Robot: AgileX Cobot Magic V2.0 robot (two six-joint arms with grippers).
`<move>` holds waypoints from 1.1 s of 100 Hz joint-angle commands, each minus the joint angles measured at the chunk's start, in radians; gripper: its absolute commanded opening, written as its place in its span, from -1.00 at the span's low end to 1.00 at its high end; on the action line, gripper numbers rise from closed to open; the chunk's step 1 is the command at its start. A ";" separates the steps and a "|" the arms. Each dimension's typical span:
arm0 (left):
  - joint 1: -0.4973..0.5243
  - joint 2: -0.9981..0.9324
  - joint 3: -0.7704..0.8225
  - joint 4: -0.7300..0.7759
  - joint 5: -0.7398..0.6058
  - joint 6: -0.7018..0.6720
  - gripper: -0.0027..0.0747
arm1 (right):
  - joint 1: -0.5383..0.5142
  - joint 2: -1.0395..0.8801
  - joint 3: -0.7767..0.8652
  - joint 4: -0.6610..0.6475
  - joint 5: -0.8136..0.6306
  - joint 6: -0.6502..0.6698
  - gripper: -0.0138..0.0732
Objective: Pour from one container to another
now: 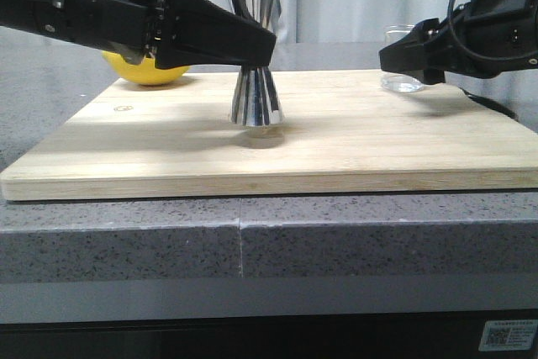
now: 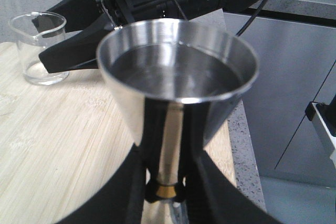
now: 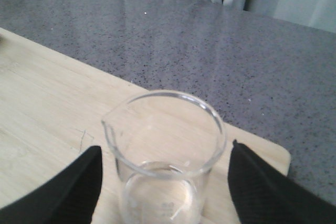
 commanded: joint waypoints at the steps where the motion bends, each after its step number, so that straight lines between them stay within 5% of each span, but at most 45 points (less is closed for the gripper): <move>1: -0.008 -0.044 -0.030 -0.068 0.061 -0.009 -0.98 | -0.004 -0.054 -0.024 -0.012 -0.053 0.032 0.38; 110: -0.008 -0.044 -0.030 -0.068 0.061 -0.009 -0.98 | -0.004 -0.267 0.015 -0.230 0.228 0.215 0.38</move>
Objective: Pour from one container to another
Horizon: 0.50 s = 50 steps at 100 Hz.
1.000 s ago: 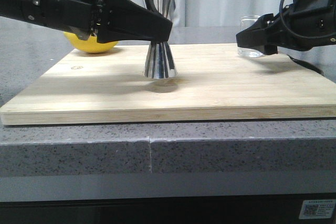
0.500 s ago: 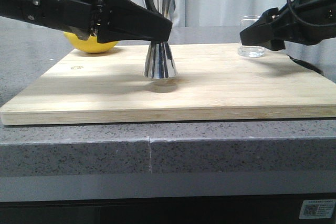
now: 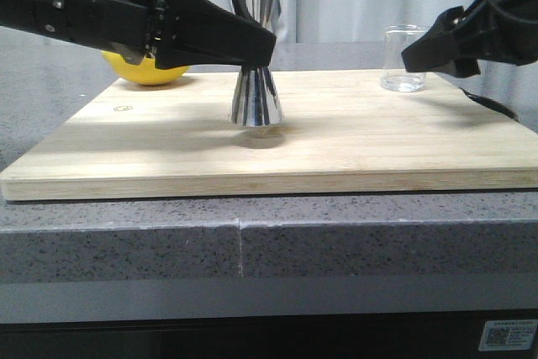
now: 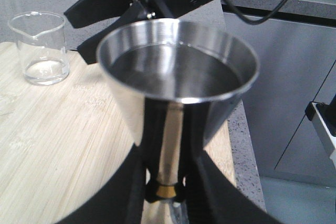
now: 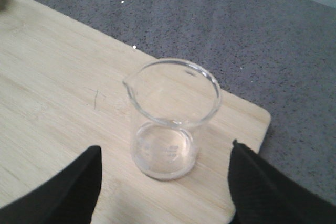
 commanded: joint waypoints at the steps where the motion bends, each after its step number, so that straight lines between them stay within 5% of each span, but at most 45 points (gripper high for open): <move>1: -0.008 -0.044 -0.030 -0.068 0.061 -0.009 -0.98 | -0.004 -0.072 -0.019 0.001 -0.015 0.012 0.38; 50: -0.008 -0.044 -0.030 -0.068 0.053 -0.009 -0.98 | -0.004 -0.314 -0.019 -0.002 0.052 0.116 0.38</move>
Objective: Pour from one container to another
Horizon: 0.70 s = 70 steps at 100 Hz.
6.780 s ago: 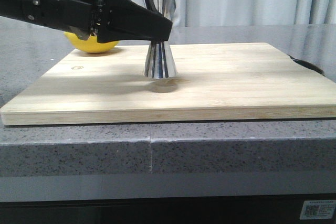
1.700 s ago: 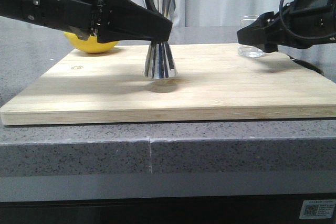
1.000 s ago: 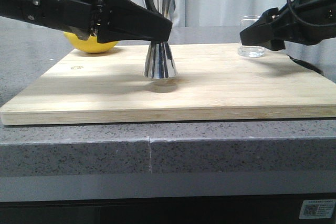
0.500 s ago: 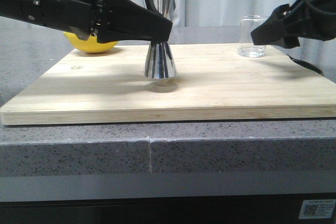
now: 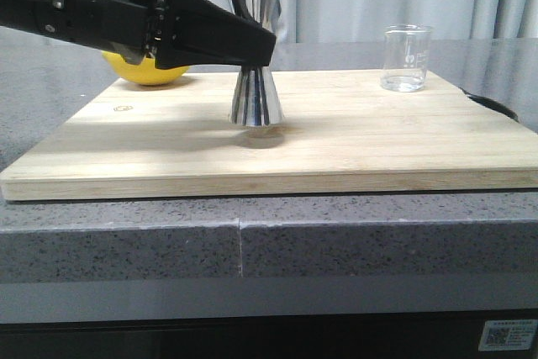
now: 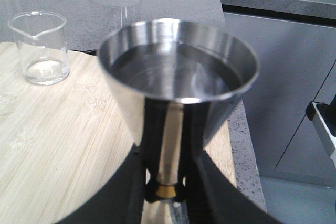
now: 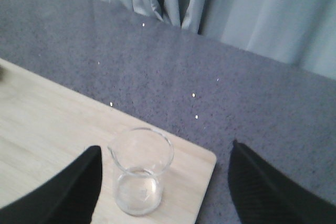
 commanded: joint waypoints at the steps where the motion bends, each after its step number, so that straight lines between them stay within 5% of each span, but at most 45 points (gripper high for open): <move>1: -0.005 -0.044 -0.030 -0.068 0.053 -0.009 -0.98 | -0.004 -0.083 -0.021 0.010 -0.045 0.014 0.38; 70: 0.009 -0.044 -0.030 -0.109 -0.023 0.001 -0.98 | -0.004 -0.376 -0.020 -0.015 -0.045 0.025 0.38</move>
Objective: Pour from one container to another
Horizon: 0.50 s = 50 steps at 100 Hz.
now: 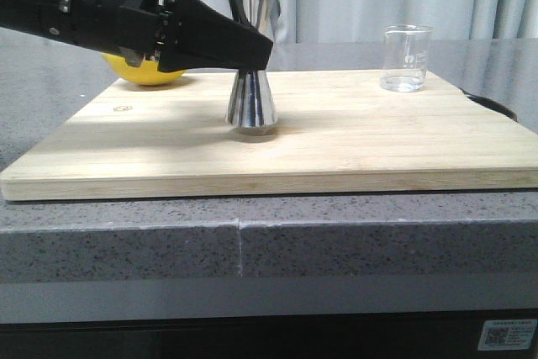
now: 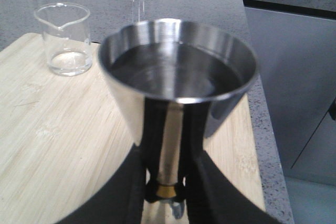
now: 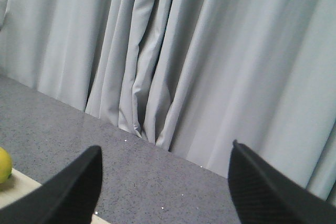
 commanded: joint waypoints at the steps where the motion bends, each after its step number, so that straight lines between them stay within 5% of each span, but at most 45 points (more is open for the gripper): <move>1: 0.010 -0.044 -0.030 -0.090 0.044 0.001 -0.98 | -0.004 -0.013 -0.022 0.014 -0.043 0.014 0.38; 50: 0.109 -0.044 -0.030 -0.176 0.044 0.050 -0.98 | -0.004 -0.011 -0.022 -0.008 -0.043 0.052 0.38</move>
